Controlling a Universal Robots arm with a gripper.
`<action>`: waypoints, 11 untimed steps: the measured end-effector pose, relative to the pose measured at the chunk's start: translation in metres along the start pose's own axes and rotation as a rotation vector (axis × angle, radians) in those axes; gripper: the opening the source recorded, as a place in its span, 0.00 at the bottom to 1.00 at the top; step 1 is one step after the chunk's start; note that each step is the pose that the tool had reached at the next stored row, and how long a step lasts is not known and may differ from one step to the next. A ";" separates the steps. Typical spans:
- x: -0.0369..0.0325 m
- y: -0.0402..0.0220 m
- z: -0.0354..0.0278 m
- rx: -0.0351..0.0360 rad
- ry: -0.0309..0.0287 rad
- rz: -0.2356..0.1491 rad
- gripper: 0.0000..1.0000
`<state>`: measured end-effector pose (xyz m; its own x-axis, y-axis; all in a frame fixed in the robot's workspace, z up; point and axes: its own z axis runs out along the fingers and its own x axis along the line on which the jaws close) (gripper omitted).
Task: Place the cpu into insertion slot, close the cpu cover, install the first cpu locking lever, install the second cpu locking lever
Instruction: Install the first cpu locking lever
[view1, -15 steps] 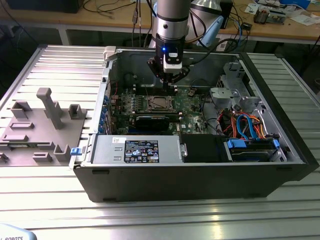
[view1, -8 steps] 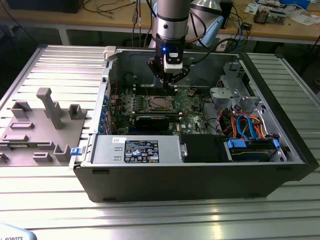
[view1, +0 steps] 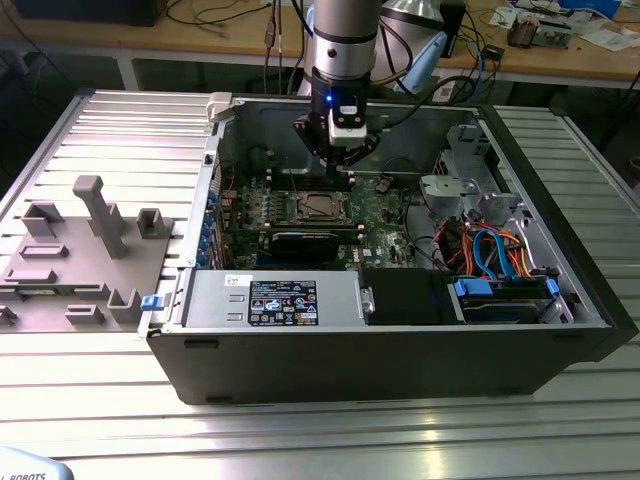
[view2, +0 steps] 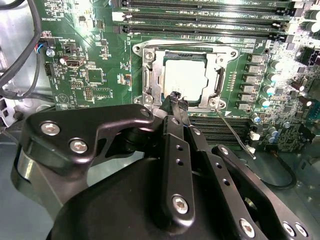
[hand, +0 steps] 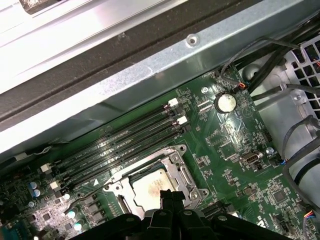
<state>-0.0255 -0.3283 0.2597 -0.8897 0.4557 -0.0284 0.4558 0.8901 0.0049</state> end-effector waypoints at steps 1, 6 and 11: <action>0.0000 0.0000 0.0000 -0.0001 0.0000 -0.002 0.11; 0.0000 0.0000 0.0000 -0.0005 0.0001 -0.014 0.11; 0.0000 0.0000 0.0000 -0.0009 0.0001 -0.027 0.11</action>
<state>-0.0255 -0.3283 0.2597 -0.9015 0.4319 -0.0284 0.4319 0.9019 0.0050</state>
